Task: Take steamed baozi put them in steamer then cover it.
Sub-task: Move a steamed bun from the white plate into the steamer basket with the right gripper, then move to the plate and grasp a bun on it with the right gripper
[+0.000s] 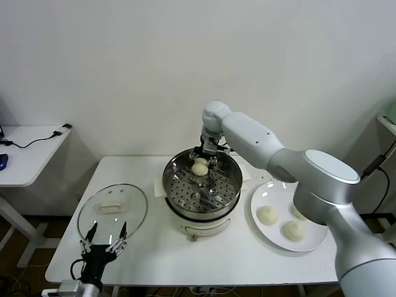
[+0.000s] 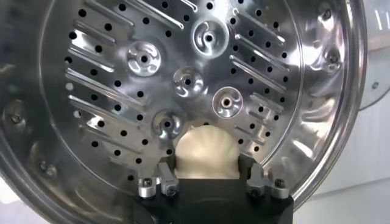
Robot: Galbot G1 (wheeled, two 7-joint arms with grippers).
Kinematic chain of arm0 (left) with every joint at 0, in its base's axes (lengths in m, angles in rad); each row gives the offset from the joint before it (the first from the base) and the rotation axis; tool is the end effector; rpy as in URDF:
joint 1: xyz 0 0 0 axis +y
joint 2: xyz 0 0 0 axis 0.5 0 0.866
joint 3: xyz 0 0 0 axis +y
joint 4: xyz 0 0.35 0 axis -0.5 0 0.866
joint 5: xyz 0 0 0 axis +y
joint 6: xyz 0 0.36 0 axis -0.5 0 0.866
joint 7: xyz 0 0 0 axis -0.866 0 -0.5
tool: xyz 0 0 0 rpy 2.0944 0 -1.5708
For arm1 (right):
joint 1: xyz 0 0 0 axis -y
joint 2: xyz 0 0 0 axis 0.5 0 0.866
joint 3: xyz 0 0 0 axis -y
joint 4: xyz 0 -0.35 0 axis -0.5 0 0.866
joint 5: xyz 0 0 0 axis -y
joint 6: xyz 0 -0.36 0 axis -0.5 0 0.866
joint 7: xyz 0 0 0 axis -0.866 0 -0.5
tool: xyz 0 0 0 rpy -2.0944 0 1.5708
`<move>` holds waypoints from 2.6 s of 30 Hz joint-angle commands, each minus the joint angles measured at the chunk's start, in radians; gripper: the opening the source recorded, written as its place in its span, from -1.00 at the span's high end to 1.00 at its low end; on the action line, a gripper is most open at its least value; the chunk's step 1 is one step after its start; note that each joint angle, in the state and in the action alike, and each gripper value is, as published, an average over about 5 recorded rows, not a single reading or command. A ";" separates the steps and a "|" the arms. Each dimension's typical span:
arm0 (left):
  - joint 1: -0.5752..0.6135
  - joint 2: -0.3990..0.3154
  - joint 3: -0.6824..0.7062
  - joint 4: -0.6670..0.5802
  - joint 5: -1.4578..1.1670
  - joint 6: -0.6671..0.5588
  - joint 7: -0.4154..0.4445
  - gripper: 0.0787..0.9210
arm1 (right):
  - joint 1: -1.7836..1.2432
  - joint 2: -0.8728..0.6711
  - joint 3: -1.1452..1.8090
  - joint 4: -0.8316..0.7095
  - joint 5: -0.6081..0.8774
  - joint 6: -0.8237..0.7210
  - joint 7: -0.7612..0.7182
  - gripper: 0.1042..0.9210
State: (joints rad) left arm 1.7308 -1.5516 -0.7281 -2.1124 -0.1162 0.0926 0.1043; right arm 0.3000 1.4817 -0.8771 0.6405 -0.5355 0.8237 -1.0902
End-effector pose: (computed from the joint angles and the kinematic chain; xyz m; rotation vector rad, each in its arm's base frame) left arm 0.1311 0.0658 -0.3173 0.0896 -2.9177 0.0024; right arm 0.6467 0.1544 -0.1097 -2.0247 0.3932 -2.3334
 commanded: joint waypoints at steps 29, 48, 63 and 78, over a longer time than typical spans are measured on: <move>0.001 0.035 0.034 -0.040 -0.007 0.021 0.015 -0.77 | 0.226 -0.796 -0.084 0.766 0.683 -1.393 -0.271 -0.76; 0.032 0.038 0.038 -0.050 -0.008 0.023 0.020 -0.77 | -0.279 -0.943 0.237 0.888 0.474 -1.382 -0.227 -0.76; 0.024 0.039 0.030 -0.026 -0.016 0.043 0.031 -0.77 | -0.540 -0.763 0.388 0.705 0.325 -1.198 -0.125 -0.76; 0.018 0.036 0.027 -0.021 -0.020 0.046 0.034 -0.77 | -0.575 -0.711 0.399 0.668 0.274 -1.163 -0.112 -0.76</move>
State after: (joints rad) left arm 1.7465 -1.5144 -0.7005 -2.1343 -0.1358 0.1381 0.1378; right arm -0.2348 0.7471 -0.5022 1.3352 -0.2307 -0.3497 -1.2167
